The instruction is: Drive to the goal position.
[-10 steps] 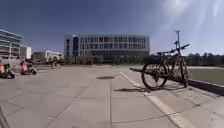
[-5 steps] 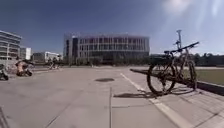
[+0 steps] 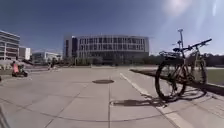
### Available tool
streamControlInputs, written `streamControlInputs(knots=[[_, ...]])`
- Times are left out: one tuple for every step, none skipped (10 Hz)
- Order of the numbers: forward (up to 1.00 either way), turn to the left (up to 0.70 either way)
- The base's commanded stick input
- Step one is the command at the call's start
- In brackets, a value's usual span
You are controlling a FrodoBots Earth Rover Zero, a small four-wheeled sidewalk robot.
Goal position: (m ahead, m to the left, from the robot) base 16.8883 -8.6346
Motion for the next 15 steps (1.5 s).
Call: streamControlInputs(knots=[[0.7, 0.0], [0.7, 0.0], [0.7, 0.0], [0.7, 0.0], [0.7, 0.0], [0.7, 0.0], [0.7, 0.0], [0.7, 0.0], [0.7, 0.0], [0.7, 0.0], [0.7, 0.0], [0.7, 0.0], [0.7, 0.0], [0.7, 0.0], [0.7, 0.0]])
